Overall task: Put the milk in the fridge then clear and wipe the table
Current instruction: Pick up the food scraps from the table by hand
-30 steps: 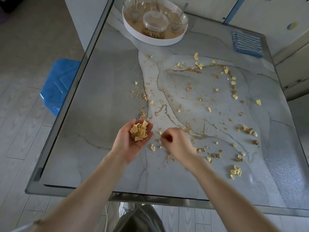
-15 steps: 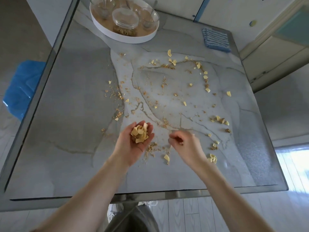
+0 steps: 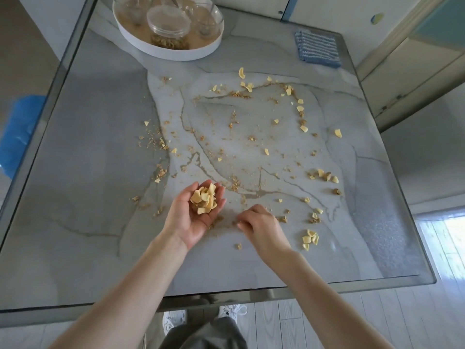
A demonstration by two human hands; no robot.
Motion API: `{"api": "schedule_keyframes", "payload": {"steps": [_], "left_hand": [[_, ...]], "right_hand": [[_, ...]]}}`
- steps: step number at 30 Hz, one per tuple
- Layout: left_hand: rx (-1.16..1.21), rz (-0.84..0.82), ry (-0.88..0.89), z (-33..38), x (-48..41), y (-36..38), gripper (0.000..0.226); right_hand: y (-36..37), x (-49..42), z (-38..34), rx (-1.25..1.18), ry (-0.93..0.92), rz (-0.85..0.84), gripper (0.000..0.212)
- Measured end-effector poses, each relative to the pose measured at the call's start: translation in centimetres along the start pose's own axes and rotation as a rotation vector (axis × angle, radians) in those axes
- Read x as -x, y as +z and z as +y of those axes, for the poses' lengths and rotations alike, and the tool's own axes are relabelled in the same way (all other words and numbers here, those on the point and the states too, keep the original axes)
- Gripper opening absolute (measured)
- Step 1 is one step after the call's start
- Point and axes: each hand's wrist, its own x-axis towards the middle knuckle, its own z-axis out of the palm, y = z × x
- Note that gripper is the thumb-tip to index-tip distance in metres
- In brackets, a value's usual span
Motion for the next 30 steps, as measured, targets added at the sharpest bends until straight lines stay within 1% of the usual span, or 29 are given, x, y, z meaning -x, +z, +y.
{"api": "schedule_keyframes", "payload": {"steps": [3, 5, 7, 9, 11, 13, 14, 16, 18, 19, 21, 23, 25, 27, 28, 30], "left_hand": [[-0.011, 0.021, 0.004, -0.5, -0.1, 0.0, 0.027], [-0.030, 0.025, 0.011, -0.9, -0.1, 0.1, 0.026], [-0.057, 0.034, 0.024, -1.4, -0.3, 0.4, 0.025], [-0.038, 0.051, 0.023, -2.1, -0.5, 0.9, 0.025], [-0.005, 0.063, 0.017, -3.3, -0.7, 1.9, 0.026], [0.005, 0.059, 0.013, -4.4, -1.1, 2.9, 0.024], [0.007, 0.060, 0.010, -4.8, -1.2, 3.3, 0.023], [0.025, 0.057, 0.006, -5.6, -1.6, 4.0, 0.023], [0.029, 0.035, 0.000, -6.0, -2.0, 4.4, 0.025], [0.023, 0.025, -0.007, -6.3, -2.2, 4.5, 0.026], [0.026, 0.020, -0.021, -6.9, -2.4, 4.7, 0.028], [0.038, 0.018, -0.036, -7.6, -2.6, 5.0, 0.030], [0.039, 0.019, -0.042, -8.3, -2.9, 5.5, 0.030], [0.035, 0.013, -0.050, -8.8, -3.1, 5.9, 0.029], [0.030, 0.010, -0.055, -9.0, -3.2, 6.2, 0.028], [0.020, 0.008, -0.056, -9.4, -3.5, 6.7, 0.027]], "right_hand": [[-0.3, -0.5, 0.5, -0.025, -0.010, 0.007, 0.020], [-1.1, -0.7, 0.6, -0.147, 0.028, 0.082, 0.016], [-2.3, -1.1, 0.1, -0.326, 0.048, 0.195, 0.012], [-3.4, -1.3, -0.8, -0.439, 0.006, 0.230, 0.013], [-4.0, -1.2, -1.5, -0.429, -0.072, 0.161, 0.019], [-4.4, -0.9, -1.3, -0.422, -0.102, 0.095, 0.024], [-4.7, -0.8, -1.0, -0.436, -0.109, 0.102, 0.025], [-5.8, -0.6, 0.9, -0.449, -0.104, 0.199, 0.021], [-6.7, -0.2, 3.7, -0.422, -0.036, 0.287, 0.017], [-7.1, 0.1, 5.4, -0.389, 0.017, 0.303, 0.016], [-7.4, 0.9, 8.6, -0.286, 0.128, 0.264, 0.020], [-7.2, 1.9, 10.9, -0.080, 0.202, 0.186, 0.037], [-6.6, 2.9, 12.0, 0.064, 0.208, 0.106, 0.059], [-5.9, 3.6, 12.0, 0.105, 0.203, 0.046, 0.073], [-5.7, 3.8, 12.1, 0.124, 0.186, 0.033, 0.074], [-5.1, 4.1, 12.4, 0.148, 0.131, 0.036, 0.068]]}}
